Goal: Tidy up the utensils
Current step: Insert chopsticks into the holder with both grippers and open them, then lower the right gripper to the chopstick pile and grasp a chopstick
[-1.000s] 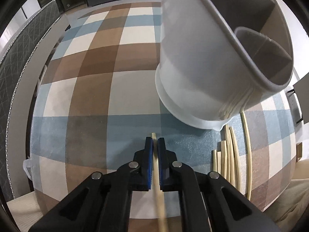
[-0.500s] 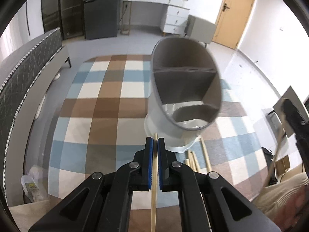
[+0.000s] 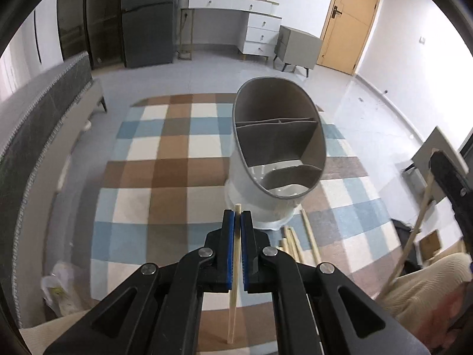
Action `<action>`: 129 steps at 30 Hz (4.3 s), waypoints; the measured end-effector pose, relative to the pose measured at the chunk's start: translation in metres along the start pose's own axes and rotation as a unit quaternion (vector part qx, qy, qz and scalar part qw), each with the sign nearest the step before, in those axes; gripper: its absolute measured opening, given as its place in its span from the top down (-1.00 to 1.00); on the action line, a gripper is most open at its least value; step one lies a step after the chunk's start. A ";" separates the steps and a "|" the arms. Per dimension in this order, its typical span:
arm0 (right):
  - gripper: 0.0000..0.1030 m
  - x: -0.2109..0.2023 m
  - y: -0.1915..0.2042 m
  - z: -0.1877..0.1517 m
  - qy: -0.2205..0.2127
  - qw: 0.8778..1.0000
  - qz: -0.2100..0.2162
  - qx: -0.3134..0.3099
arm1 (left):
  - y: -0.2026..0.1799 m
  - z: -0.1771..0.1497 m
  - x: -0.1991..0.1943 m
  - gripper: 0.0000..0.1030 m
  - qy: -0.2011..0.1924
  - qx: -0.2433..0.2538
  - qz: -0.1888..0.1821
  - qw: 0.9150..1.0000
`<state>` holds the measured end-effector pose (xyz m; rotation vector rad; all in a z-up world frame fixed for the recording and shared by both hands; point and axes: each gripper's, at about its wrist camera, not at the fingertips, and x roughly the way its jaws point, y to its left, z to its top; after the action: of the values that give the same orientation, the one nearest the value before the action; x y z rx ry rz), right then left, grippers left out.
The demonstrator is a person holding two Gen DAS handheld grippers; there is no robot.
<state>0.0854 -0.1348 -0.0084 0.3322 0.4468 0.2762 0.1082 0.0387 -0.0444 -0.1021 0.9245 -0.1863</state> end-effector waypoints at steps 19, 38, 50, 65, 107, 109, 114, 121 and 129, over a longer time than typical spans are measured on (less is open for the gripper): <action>0.93 0.017 0.012 0.048 -0.042 0.998 0.024 -0.027 | 0.000 0.055 -0.048 1.00 -0.032 0.004 -0.059 0.998; 0.93 0.125 0.035 0.136 -0.121 0.988 0.071 -0.065 | 0.003 0.170 -0.077 1.00 -0.095 -0.001 -0.102 0.990; 0.93 0.162 0.021 0.099 -0.106 0.990 0.069 -0.069 | 0.018 0.171 -0.026 1.00 -0.070 -0.003 -0.100 0.992; 0.74 0.118 0.032 0.068 -0.031 0.988 0.071 -0.131 | 0.014 0.149 -0.013 1.00 0.004 -0.012 -0.098 0.995; -1.00 -0.033 -0.004 0.002 0.002 0.995 -0.011 -0.096 | -0.007 0.015 -0.074 -0.66 -0.140 -0.036 0.095 0.985; -1.00 -0.032 -0.007 -0.002 0.012 0.995 -0.018 -0.097 | -0.008 0.009 -0.066 -0.66 -0.137 -0.037 0.100 0.985; -1.00 -0.019 -0.021 -0.014 0.054 0.995 -0.013 -0.084 | -0.006 -0.009 -0.036 -0.66 -0.106 -0.048 0.095 0.989; -1.00 0.014 -0.041 -0.029 0.130 0.990 -0.025 -0.049 | 0.001 -0.025 -0.002 -0.66 -0.062 -0.046 0.092 0.993; -0.98 0.066 -0.045 -0.043 0.221 0.968 -0.069 -0.098 | 0.010 -0.017 0.012 -0.66 -0.040 -0.060 0.104 0.992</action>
<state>0.1314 -0.1435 -0.0863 0.0403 0.8710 0.2565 0.1030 0.0459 -0.0655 -0.1229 0.8592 0.0665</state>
